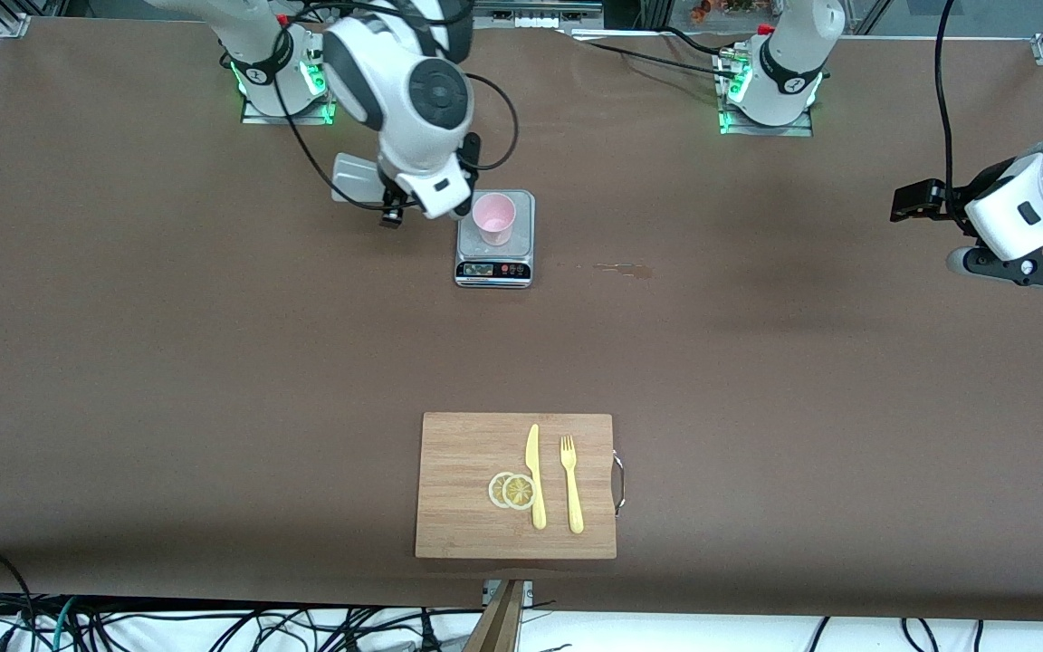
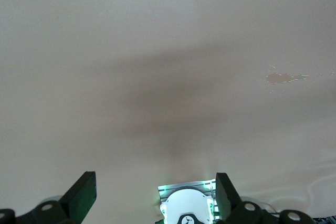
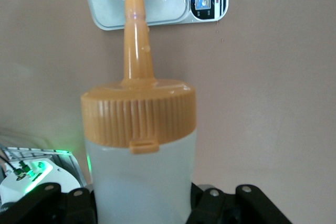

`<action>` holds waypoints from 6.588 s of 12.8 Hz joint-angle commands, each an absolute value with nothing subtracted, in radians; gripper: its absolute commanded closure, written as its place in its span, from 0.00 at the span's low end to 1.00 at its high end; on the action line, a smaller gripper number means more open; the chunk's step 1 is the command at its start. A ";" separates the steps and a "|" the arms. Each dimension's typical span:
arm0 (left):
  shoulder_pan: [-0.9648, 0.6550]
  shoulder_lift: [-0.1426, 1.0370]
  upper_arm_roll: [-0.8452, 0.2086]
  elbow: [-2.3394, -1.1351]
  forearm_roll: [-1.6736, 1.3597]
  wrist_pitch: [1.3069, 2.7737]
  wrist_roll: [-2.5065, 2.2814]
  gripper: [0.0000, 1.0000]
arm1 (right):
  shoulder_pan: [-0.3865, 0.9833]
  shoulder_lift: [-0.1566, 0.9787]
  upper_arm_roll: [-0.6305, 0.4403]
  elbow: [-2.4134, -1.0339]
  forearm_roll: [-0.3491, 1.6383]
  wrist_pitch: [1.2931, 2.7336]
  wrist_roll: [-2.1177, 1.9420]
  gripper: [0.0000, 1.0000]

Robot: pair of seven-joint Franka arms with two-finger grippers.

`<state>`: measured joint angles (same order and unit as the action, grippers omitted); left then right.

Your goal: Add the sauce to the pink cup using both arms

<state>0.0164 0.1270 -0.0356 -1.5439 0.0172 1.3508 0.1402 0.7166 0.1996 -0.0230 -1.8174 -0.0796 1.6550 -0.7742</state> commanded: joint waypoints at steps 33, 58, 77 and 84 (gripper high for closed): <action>0.008 0.147 -0.035 -1.503 0.032 1.347 0.163 0.00 | -0.009 0.937 -0.491 -1.750 0.854 1.019 -2.959 0.01; 0.006 0.179 -0.037 -1.451 0.029 1.348 0.161 0.00 | 0.135 0.025 -0.371 -1.723 0.189 1.466 -1.492 0.00; 0.012 0.178 -0.037 -1.451 -0.009 1.355 0.163 0.00 | 0.337 -0.095 -0.370 -1.796 0.077 1.680 -0.554 0.00; 0.012 0.178 -0.037 -1.451 -0.009 1.355 0.161 0.00 | 0.337 -0.129 -0.316 -1.779 0.011 1.640 -0.166 0.00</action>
